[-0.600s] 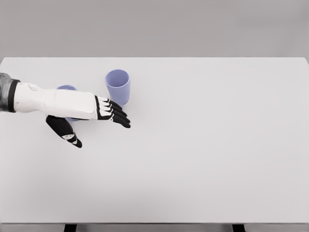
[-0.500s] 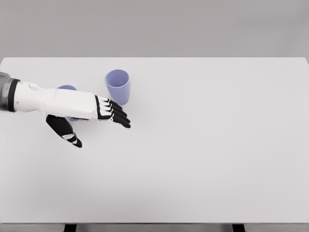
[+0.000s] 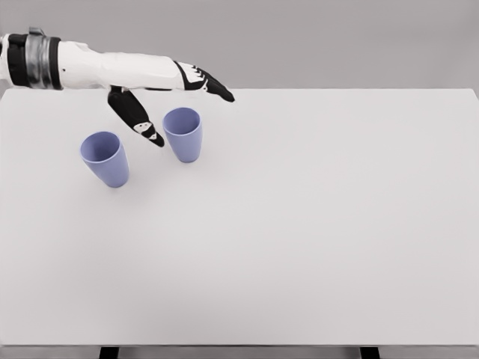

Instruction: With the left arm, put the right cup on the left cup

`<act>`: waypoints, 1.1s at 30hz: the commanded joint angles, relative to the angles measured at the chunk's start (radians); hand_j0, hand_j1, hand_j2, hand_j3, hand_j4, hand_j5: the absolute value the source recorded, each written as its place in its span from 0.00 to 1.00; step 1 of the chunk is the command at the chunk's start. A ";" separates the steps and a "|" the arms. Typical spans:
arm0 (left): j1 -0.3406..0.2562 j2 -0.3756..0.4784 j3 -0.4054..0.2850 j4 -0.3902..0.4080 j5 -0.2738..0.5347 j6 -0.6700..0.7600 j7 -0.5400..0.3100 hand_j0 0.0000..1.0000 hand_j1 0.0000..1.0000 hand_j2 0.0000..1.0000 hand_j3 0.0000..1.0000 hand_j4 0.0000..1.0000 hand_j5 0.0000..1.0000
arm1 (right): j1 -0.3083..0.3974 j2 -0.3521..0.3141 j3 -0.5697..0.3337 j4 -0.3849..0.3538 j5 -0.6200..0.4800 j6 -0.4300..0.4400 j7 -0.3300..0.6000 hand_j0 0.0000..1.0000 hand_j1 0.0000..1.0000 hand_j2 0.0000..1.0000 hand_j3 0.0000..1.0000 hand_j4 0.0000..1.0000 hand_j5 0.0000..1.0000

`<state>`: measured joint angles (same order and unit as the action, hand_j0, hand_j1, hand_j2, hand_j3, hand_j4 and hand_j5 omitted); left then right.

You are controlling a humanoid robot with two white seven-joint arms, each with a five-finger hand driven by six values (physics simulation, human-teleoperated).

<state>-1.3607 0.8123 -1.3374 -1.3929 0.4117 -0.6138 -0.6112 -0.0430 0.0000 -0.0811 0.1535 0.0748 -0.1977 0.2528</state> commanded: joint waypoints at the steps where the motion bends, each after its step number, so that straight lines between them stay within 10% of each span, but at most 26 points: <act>1: 0.005 -0.027 0.000 0.061 -0.005 0.003 0.000 1.00 1.00 1.00 1.00 1.00 1.00 | -0.002 0.000 0.000 0.000 0.000 0.000 0.000 1.00 1.00 1.00 1.00 1.00 1.00; 21: 0.109 -0.239 0.021 0.463 -0.165 0.003 0.000 1.00 1.00 1.00 1.00 1.00 1.00 | 0.000 0.000 0.001 0.000 0.000 0.000 0.000 1.00 1.00 1.00 1.00 1.00 1.00; 33: 0.121 -0.240 0.021 0.468 -0.171 0.003 0.000 1.00 1.00 1.00 1.00 1.00 1.00 | 0.000 0.000 0.001 0.000 0.000 0.000 0.000 1.00 1.00 1.00 1.00 1.00 1.00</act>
<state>-1.2395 0.5728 -1.3183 -0.9253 0.2346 -0.6134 -0.6112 -0.0445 0.0000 -0.0797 0.1535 0.0748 -0.1977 0.2528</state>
